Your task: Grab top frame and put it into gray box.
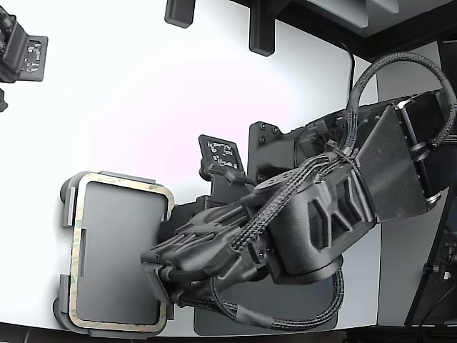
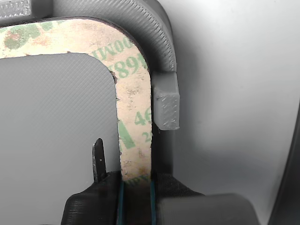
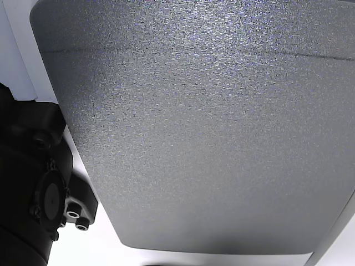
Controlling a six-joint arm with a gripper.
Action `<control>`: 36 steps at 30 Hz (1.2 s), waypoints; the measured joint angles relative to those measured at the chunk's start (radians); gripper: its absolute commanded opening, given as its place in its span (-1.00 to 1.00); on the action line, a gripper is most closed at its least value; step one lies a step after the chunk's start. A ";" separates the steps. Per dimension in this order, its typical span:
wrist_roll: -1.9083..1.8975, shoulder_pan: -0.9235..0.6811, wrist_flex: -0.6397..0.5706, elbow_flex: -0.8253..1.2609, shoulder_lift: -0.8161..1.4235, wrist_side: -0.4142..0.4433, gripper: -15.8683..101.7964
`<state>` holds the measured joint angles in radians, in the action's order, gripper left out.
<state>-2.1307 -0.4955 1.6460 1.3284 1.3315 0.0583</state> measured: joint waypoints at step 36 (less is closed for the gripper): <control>0.043 0.000 0.000 -0.011 -0.002 0.003 -0.60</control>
<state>-2.0877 -0.4955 1.6460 1.3177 1.3300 0.0614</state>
